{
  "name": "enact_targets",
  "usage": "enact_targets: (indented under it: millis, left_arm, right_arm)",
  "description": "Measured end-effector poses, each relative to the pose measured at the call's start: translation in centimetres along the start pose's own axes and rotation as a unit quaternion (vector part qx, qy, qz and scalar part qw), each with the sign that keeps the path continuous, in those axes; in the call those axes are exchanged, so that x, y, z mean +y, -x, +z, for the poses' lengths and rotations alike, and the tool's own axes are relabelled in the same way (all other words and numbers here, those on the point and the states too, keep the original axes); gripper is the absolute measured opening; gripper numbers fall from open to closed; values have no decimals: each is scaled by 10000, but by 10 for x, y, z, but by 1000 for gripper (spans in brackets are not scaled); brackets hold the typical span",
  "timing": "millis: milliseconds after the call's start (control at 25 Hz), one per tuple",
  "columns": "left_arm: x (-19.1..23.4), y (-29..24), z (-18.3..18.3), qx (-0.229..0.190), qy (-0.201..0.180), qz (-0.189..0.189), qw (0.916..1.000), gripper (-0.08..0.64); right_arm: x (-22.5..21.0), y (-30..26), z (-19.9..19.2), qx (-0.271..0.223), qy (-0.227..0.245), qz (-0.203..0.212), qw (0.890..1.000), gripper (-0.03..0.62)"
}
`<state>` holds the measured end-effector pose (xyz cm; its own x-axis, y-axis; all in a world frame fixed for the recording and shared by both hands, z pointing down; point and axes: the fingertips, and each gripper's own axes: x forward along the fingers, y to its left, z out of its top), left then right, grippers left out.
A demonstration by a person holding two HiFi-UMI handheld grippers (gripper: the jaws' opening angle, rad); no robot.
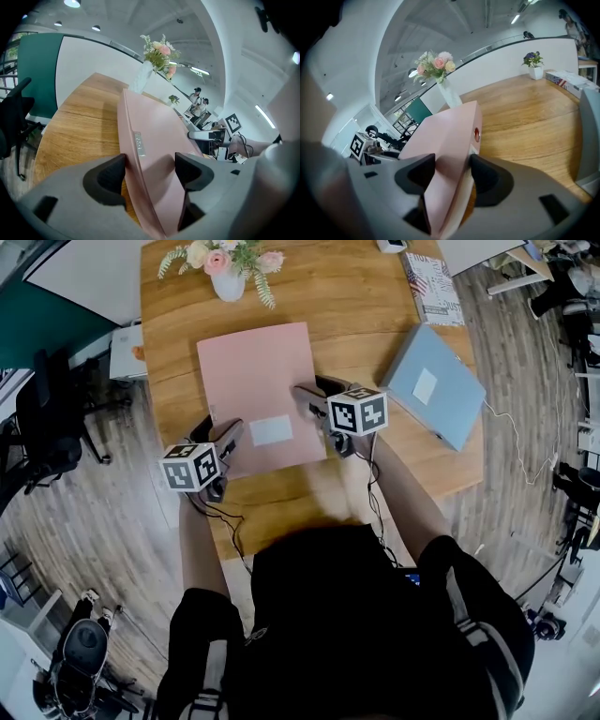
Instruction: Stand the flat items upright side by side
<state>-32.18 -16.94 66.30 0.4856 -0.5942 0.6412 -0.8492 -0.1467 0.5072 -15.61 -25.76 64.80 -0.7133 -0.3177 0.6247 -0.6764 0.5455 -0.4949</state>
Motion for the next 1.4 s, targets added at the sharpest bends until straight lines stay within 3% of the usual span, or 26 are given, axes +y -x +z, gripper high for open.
enact_targets:
  millis: [520,1400]
  left_arm:
    - [-20,21,13,-686,-700,129,9951,339]
    - [-53,54,8,-1426,-1714,336,9743,339]
  right_arm:
    - [22,31,18,-739,757,-54,9944,245]
    - [56,81,13,-1600,1768,-136,9710,238]
